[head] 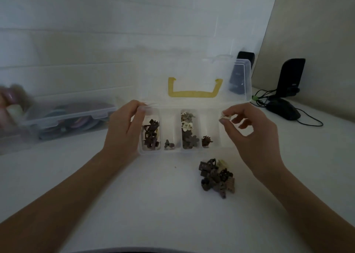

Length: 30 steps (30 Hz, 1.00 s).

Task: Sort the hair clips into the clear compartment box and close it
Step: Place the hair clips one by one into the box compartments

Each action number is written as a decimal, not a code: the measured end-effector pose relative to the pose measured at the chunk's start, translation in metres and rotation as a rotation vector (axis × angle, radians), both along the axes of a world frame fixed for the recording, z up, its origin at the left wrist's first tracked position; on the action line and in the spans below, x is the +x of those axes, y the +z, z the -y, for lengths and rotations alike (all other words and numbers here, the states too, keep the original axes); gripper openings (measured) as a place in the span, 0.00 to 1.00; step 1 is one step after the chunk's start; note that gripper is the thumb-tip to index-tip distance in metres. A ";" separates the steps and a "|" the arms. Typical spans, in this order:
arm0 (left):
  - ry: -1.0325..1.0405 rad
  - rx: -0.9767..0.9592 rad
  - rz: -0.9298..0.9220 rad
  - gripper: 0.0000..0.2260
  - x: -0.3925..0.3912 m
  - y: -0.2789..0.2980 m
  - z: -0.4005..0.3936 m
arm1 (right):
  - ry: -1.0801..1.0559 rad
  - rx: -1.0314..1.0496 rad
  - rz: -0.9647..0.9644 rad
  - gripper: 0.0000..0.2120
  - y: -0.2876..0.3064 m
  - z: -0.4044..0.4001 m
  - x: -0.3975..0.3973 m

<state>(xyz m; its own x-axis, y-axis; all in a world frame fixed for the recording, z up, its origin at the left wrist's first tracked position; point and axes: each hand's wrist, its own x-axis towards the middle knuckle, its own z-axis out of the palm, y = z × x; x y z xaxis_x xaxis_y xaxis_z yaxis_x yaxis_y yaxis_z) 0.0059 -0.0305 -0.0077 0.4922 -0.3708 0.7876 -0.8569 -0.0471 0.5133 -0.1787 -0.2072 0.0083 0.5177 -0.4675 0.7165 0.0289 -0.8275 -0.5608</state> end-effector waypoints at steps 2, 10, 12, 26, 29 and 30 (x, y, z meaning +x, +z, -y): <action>0.000 0.001 0.008 0.11 0.001 0.000 -0.001 | -0.034 0.001 0.000 0.06 0.000 0.005 -0.001; 0.001 0.003 -0.038 0.11 0.008 -0.002 -0.002 | -0.087 -0.031 0.029 0.06 0.002 0.012 -0.003; 0.002 0.004 -0.039 0.11 0.008 -0.002 -0.003 | -0.102 -0.024 0.038 0.04 0.002 0.013 -0.003; -0.105 -0.031 -0.201 0.12 0.021 -0.001 -0.007 | -0.036 -0.315 0.065 0.03 -0.003 0.009 -0.001; -0.080 -0.022 -0.184 0.11 0.021 -0.001 -0.007 | -0.036 -0.334 0.058 0.04 -0.005 0.009 -0.001; -0.070 -0.019 -0.180 0.11 0.021 -0.001 -0.007 | -0.046 -0.336 0.066 0.03 -0.004 0.009 -0.001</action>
